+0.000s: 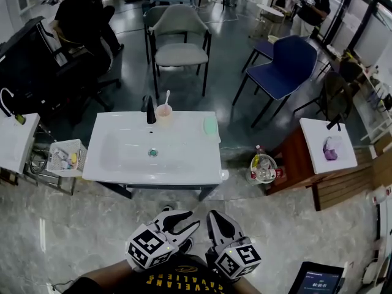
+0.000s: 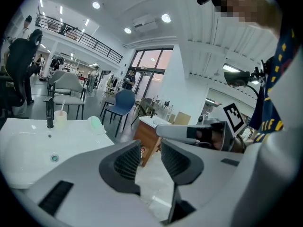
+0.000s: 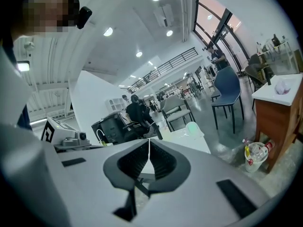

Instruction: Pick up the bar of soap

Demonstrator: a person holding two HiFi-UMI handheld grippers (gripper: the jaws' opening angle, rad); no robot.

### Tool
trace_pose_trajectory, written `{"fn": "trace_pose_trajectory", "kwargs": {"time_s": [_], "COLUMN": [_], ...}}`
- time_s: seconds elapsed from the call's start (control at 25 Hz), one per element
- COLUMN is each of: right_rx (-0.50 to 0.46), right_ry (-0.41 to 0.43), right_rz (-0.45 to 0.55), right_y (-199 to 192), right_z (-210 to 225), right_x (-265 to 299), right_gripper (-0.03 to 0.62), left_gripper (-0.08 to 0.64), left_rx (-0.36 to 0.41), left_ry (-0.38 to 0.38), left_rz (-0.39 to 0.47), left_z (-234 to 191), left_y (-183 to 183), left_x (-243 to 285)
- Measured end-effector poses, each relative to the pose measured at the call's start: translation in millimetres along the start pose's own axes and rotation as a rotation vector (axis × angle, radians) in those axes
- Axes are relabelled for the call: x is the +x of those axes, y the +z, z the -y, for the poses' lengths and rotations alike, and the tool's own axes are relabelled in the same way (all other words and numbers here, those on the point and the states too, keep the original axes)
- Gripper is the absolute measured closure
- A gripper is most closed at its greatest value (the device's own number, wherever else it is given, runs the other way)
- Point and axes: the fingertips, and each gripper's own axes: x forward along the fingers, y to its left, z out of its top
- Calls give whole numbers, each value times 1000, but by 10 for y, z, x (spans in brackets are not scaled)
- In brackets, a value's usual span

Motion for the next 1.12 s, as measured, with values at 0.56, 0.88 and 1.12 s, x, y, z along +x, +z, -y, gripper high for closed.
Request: {"fn": "trace_pose_trajectory", "kwargs": {"time_s": [0.56,0.88,1.12], "right_rx": [15,12,11], "right_ry": [-113,-174,-225], "right_rz": [17,32,44], "right_y": [346,668,818], "right_z": [464,592,675], "right_x": [733,1285,1600], "right_gripper": [574,574,574], "left_gripper": [419,419,419], "left_rx": [-6,0,1], "left_ry": [-91,-143,-180], "left_rz": [-2,3,12], "left_z": [-768,-1320,-1668], "left_y": [393,781,969], "left_x": [478,631,704]}}
